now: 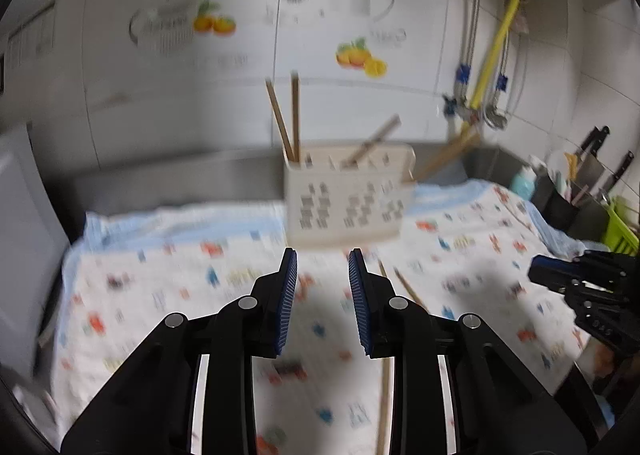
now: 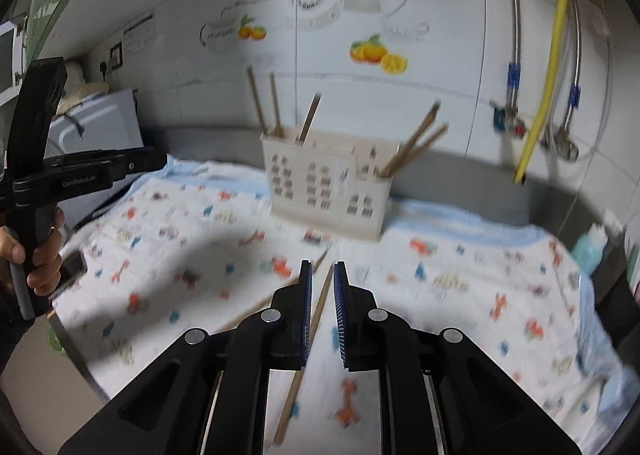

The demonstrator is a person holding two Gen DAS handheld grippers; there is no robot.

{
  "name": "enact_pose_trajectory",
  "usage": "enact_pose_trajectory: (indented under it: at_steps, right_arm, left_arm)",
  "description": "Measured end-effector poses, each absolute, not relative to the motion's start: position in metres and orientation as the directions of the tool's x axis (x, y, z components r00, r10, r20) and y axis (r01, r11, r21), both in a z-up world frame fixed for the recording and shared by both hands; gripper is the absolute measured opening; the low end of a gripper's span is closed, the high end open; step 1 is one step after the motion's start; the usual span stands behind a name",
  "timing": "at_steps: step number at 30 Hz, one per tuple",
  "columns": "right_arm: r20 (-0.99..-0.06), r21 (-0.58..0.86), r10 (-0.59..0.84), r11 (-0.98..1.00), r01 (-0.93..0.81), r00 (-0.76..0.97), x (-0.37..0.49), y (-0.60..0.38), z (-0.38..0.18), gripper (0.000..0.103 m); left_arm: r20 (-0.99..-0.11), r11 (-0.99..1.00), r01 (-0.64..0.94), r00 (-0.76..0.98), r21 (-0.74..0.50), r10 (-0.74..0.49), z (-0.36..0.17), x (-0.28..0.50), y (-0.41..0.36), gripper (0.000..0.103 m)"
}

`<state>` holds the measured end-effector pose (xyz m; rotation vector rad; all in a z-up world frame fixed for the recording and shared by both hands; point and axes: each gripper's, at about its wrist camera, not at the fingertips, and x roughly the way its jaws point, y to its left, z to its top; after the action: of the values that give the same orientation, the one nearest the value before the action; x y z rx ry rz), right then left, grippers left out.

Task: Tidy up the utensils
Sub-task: 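Withdraw both tools back down to the remaining chopsticks, then close both tools on loose chopsticks on the cloth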

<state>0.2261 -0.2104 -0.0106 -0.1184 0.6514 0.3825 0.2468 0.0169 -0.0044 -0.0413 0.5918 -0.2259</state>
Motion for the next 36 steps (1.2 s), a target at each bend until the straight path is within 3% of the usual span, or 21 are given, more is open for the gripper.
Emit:
enact_pose_trajectory:
  at_steps: [14,36]
  right_arm:
    - [-0.700,0.141,0.327,0.935,-0.326,0.635,0.196,-0.203,-0.090,0.011]
    - [-0.752,0.156,0.302,0.945,-0.286,0.586,0.209,-0.202,-0.125,0.011]
  left_arm:
    - [-0.677,0.944,0.270,0.660,-0.191,-0.326,-0.096,0.206,-0.010,0.027]
    - [-0.761,0.939,0.290,0.561,-0.186,-0.325,-0.146,0.208,-0.030,0.026]
